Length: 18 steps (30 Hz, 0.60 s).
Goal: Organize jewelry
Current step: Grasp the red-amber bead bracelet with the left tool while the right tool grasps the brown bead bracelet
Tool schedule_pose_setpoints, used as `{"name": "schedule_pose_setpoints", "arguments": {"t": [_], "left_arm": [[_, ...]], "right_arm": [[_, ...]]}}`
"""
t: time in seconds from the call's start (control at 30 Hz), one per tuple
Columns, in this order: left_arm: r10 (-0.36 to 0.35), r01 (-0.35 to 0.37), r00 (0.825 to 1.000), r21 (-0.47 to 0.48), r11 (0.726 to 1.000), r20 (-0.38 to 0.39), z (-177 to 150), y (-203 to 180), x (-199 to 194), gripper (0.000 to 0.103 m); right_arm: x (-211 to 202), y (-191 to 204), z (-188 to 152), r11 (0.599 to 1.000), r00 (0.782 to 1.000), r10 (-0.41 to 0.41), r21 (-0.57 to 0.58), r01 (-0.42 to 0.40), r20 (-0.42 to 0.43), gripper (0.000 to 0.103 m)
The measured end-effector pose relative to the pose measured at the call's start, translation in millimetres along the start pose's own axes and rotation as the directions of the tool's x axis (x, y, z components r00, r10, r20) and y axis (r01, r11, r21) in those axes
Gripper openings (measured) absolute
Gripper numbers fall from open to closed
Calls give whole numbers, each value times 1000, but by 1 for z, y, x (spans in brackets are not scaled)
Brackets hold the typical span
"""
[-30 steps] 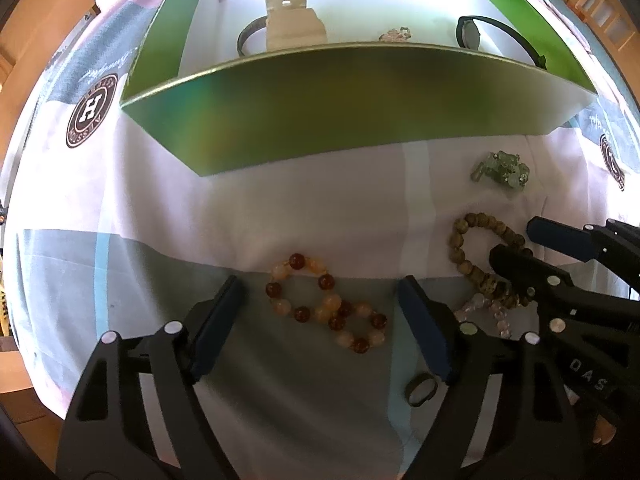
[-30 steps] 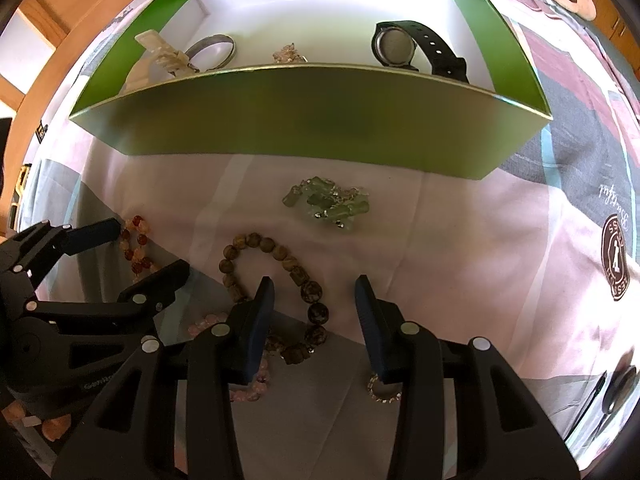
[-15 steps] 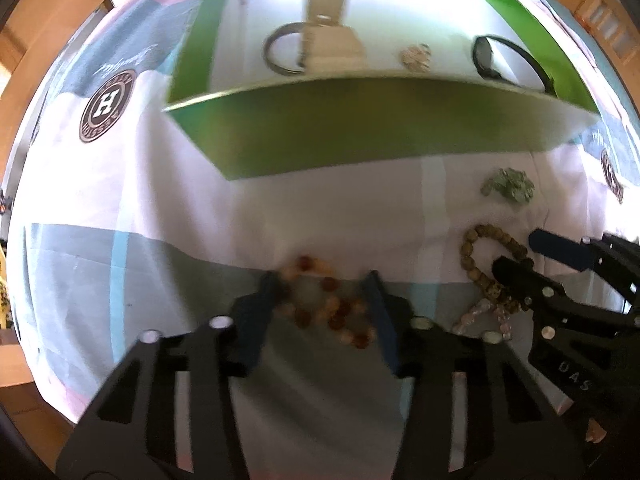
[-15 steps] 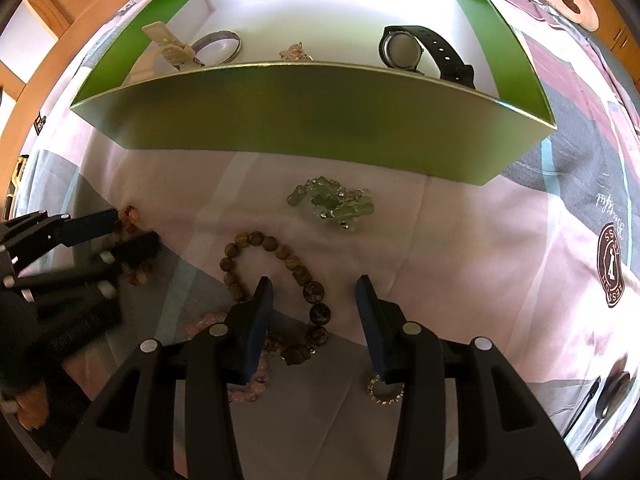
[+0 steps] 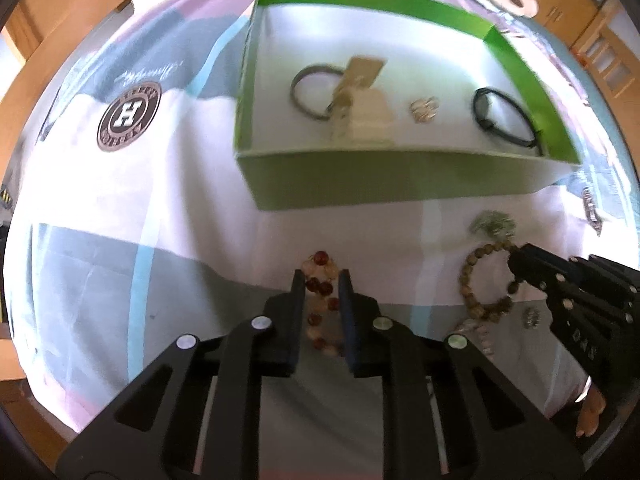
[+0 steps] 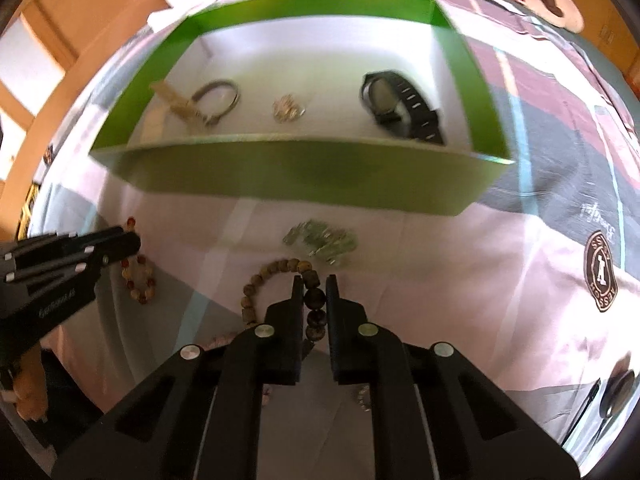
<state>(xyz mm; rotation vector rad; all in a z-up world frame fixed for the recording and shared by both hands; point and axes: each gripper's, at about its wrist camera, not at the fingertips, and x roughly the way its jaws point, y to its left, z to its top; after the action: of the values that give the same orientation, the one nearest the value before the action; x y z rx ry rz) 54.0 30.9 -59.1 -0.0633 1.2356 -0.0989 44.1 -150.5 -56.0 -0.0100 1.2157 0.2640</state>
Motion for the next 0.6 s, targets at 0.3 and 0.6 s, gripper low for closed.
{"name": "schedule_pose_setpoints", "arguments": {"t": [0.3, 0.6], "left_arm": [[-11, 12, 1000, 45, 999, -4, -3, -16, -2, 11], [32, -31, 999, 38, 999, -35, -3, -14, 14, 26]], "right_arm": [[5, -12, 3, 1000, 999, 9, 22, -9, -36, 11], [12, -14, 3, 999, 996, -43, 7, 44, -72, 36]]}}
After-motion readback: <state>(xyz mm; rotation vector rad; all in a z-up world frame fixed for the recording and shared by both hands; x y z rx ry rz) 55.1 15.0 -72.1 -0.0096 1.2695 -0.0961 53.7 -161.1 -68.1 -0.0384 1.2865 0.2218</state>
